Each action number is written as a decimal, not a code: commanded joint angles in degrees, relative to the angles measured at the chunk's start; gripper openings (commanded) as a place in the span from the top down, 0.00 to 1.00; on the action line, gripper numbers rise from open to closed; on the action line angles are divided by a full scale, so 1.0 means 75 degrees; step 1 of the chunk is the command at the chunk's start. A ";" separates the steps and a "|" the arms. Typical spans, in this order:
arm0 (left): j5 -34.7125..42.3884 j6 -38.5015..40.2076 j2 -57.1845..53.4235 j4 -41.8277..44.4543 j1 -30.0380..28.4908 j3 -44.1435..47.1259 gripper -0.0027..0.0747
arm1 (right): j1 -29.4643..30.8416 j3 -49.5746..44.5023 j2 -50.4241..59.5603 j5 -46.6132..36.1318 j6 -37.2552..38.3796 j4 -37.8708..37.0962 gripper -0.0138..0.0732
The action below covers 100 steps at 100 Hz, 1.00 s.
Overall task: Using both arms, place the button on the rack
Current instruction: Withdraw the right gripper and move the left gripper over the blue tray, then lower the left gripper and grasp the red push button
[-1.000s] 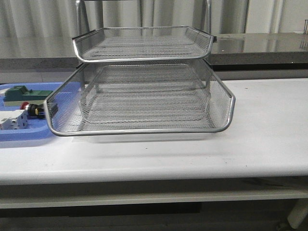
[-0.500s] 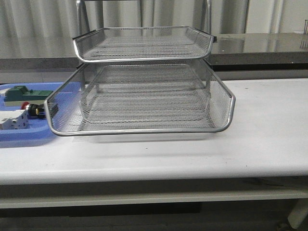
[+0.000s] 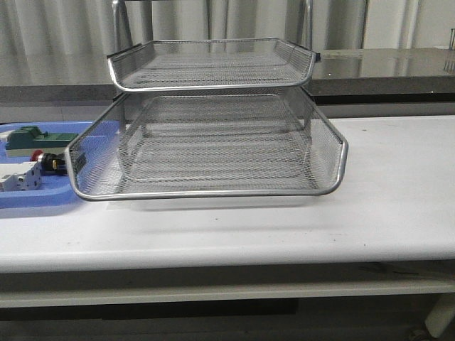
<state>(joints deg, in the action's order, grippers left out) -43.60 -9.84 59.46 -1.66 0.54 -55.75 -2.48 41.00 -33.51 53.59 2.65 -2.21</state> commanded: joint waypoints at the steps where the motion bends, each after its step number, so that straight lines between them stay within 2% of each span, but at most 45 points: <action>1: 0.0315 -0.0149 0.0361 -0.0039 -0.0001 -0.0468 0.96 | 0.0059 0.0256 -0.0003 -0.0417 -0.0020 -0.0110 0.92; 8: 0.0269 -0.0166 0.0672 -0.0039 -0.0001 -0.0606 0.93 | 0.0059 0.0256 -0.0003 -0.0417 -0.0020 -0.0110 0.92; 15: 0.0139 -0.0198 0.0920 -0.0039 -0.0001 -0.0732 0.83 | 0.0059 0.0256 -0.0003 -0.0417 -0.0020 -0.0110 0.92; 22: 0.0018 -0.0302 0.1117 -0.0039 -0.0001 -0.0815 0.64 | 0.0059 0.0256 -0.0003 -0.0417 -0.0020 -0.0110 0.92; 27: 0.0002 -0.0402 0.1198 -0.0039 -0.0001 -0.0815 0.44 | 0.0059 0.0256 -0.0003 -0.0417 -0.0020 -0.0110 0.92; 32: -0.0016 -0.0402 0.1229 -0.0039 -0.0001 -0.0815 0.29 | 0.0059 0.0256 -0.0003 -0.0417 -0.0020 -0.0110 0.92; 39: -0.0016 -0.0402 0.1229 -0.0039 -0.0001 -0.0815 0.17 | 0.0059 0.0256 -0.0003 -0.0417 -0.0020 -0.0110 0.92; 45: -0.0016 -0.0402 0.1229 -0.0039 -0.0001 -0.0815 0.15 | 0.0059 0.0256 -0.0003 -0.0417 -0.0020 -0.0110 0.92; 71: 0.0422 -0.0444 0.1280 -0.0437 -0.0001 -0.0834 0.23 | 0.0059 0.0256 -0.0003 -0.0417 -0.0020 -0.0110 0.92; 85: 0.0425 -0.1461 0.1786 -0.0422 -0.0001 -0.1384 0.24 | 0.0059 0.0256 -0.0003 -0.0410 -0.0020 -0.0110 0.92; 100: 0.0114 -0.2575 0.2906 -0.0422 -0.0001 -0.2629 0.24 | 0.0059 0.0256 -0.0003 -0.0410 -0.0020 -0.0110 0.92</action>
<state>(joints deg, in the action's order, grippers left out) -44.56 -24.46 78.49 -3.93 0.54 -69.33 -2.48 41.00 -33.51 53.59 2.65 -2.21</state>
